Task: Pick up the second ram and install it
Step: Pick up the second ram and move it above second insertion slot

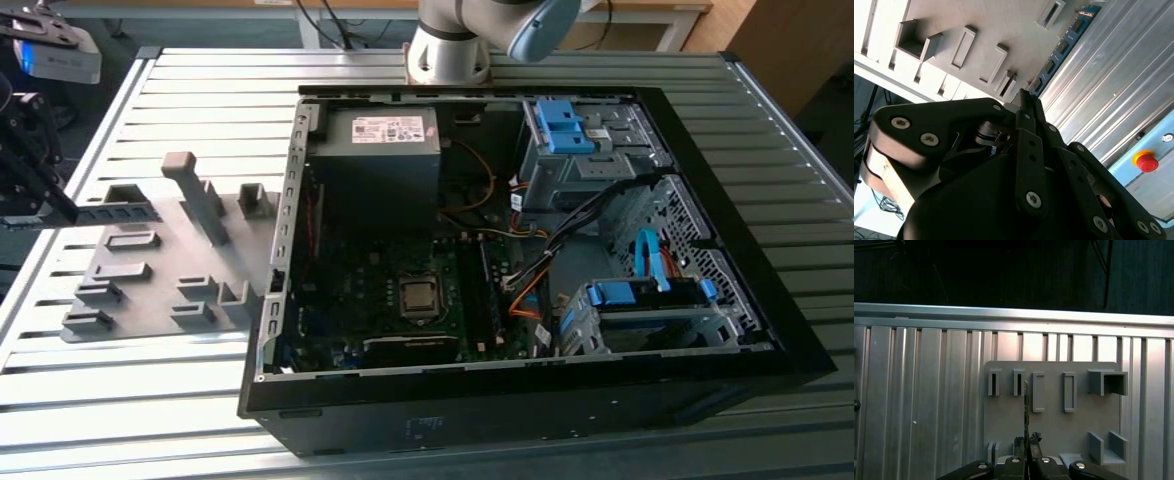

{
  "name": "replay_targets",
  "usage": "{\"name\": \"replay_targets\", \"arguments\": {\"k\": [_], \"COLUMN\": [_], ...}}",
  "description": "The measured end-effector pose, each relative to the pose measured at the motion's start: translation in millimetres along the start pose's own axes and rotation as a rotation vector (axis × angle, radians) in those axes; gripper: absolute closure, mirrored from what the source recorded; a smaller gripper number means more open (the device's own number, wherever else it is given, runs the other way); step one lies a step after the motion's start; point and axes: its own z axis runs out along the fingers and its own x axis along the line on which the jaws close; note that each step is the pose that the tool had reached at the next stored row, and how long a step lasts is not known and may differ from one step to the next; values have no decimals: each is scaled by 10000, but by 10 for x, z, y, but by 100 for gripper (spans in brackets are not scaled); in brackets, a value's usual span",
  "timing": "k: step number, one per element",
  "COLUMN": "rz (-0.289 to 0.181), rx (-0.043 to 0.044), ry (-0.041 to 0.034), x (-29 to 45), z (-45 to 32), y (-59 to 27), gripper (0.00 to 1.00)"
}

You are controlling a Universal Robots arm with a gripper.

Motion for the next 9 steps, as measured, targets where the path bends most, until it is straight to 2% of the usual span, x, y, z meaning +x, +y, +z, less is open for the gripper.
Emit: {"name": "replay_targets", "arguments": {"k": [9], "rz": [0], "rx": [0], "ry": [0], "x": [-2], "z": [-83], "y": [1], "gripper": [86]}}
